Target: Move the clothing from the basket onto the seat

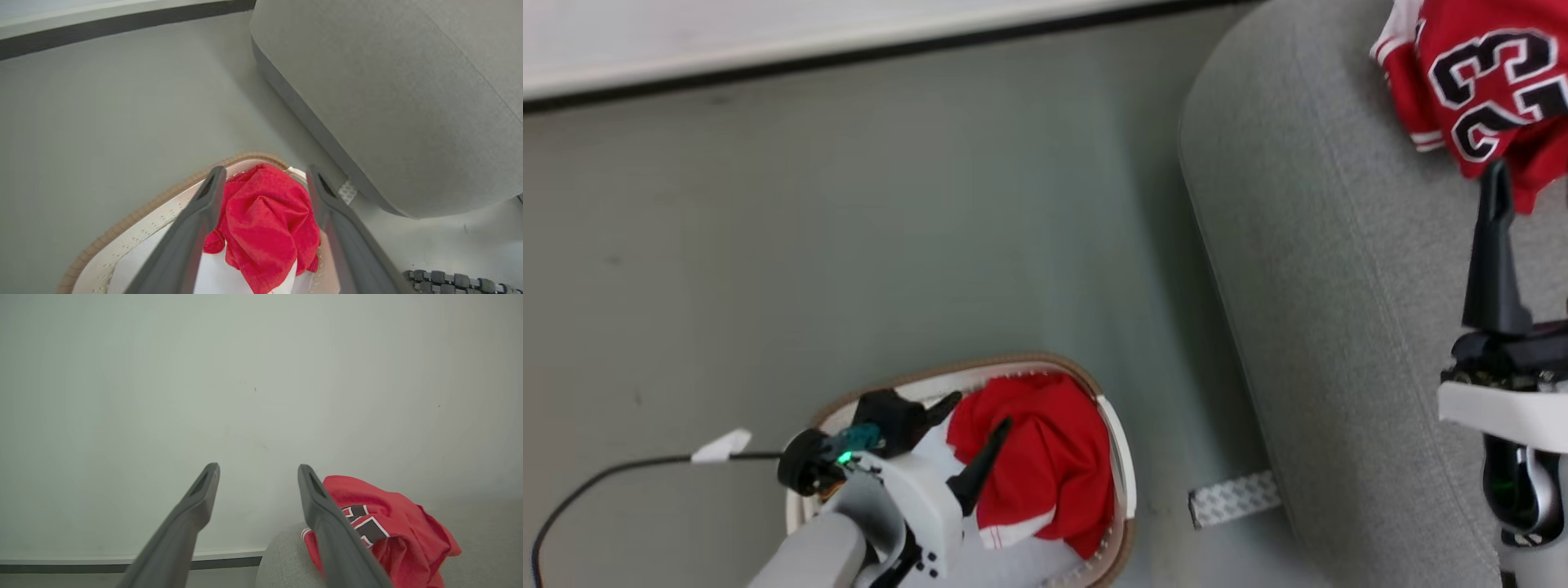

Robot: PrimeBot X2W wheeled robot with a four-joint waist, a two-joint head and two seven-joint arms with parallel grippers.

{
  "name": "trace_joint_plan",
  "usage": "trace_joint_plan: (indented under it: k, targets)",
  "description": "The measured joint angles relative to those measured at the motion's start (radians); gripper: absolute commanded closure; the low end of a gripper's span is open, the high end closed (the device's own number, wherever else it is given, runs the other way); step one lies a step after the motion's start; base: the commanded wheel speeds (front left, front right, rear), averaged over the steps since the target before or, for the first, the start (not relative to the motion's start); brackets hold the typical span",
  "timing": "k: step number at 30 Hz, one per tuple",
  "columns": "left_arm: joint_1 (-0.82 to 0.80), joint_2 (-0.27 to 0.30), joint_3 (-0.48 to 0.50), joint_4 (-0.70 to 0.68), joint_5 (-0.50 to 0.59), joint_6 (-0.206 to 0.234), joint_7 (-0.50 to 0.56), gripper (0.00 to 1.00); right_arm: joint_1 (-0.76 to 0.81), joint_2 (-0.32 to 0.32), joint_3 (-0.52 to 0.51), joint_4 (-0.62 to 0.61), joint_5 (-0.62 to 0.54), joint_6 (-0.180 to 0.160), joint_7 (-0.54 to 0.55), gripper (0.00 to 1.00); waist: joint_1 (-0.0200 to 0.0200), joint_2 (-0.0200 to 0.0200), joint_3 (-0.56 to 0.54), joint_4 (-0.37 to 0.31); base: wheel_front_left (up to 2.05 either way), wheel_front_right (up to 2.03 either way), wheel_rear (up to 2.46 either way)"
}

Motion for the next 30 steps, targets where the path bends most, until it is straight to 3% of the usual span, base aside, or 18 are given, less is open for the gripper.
trace_joint_plan:
  k: [10,21,30]
  targets:
    - [-0.207,0.081,-0.268,0.191,-0.14,0.0,0.066,0.0,-0.17,0.041,-0.027,-0.076,-0.008,0.0,0.0,0.0,-0.0001,0.0,0.222,-0.069,0.0,0.0,0.0]
    - [-0.36,0.137,-0.449,0.339,-0.273,0.0,0.099,0.0,-0.282,0.058,0.004,-0.123,-0.001,0.0,-0.002,0.0,-0.0002,-0.0001,0.388,-0.188,0.06,0.06,0.06]
    - [-0.427,0.22,-0.633,0.332,-0.401,0.0,0.089,0.0,-0.27,0.06,0.054,-0.16,-0.041,0.0,-0.002,0.0,-0.0003,-0.0001,0.454,-0.153,0.28,0.28,0.28]
